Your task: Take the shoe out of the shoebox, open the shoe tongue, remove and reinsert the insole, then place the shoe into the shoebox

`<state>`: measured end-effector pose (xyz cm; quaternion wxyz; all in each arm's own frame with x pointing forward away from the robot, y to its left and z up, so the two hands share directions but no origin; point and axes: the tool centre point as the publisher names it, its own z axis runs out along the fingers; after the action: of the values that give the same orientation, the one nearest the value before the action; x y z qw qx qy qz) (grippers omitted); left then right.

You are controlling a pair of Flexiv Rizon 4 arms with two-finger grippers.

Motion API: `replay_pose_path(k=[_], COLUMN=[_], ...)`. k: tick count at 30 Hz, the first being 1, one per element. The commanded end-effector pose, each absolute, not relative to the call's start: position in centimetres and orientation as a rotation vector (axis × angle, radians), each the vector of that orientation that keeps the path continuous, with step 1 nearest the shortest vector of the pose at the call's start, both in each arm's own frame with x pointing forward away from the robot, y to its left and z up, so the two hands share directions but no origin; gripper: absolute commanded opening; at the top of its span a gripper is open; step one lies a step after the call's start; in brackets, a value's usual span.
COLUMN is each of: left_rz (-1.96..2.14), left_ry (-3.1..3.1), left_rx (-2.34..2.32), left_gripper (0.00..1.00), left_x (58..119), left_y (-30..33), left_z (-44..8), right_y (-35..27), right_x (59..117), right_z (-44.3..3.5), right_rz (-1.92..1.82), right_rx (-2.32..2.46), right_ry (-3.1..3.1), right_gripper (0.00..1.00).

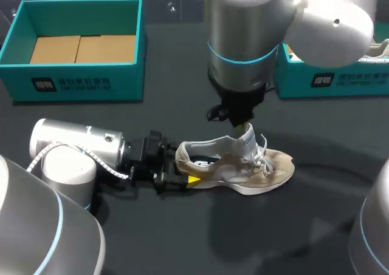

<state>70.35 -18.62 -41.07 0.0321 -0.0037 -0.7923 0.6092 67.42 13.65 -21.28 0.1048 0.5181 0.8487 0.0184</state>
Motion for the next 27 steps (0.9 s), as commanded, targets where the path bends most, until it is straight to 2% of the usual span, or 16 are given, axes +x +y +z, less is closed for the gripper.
replay_pose_path(k=[1, 8, 12, 20, 27], left_rz=[1.877, 1.877, 1.877, 1.877, 1.877], left_ry=[-2.439, -2.439, -2.439, -2.439, -2.439], left_rx=[-0.011, -0.011, -0.011, -0.011, -0.011], left_gripper=[0.0, 0.0, 0.0, 0.0, 0.0], left_x=[70.4, 70.4, 70.4, 70.4, 70.4], left_y=[-18.6, -18.6, -18.6, -18.6, -18.6], left_z=[-41.2, -41.2, -41.2, -41.2, -41.2], right_y=[13.2, 13.2, 16.7, 19.8, 19.8], right_x=[66.4, 66.4, 66.7, 66.0, 65.9], right_z=[-21.3, -21.3, -22.5, -24.2, -24.2], right_rz=[0.216, 0.216, 0.189, 0.163, 0.157], right_rx=[1.188, 1.188, 0.836, 0.386, 0.394], right_ry=[2.656, 2.656, 2.826, 2.918, 2.912], right_gripper=[0.0, 0.0, 0.0, 0.0, 0.0])
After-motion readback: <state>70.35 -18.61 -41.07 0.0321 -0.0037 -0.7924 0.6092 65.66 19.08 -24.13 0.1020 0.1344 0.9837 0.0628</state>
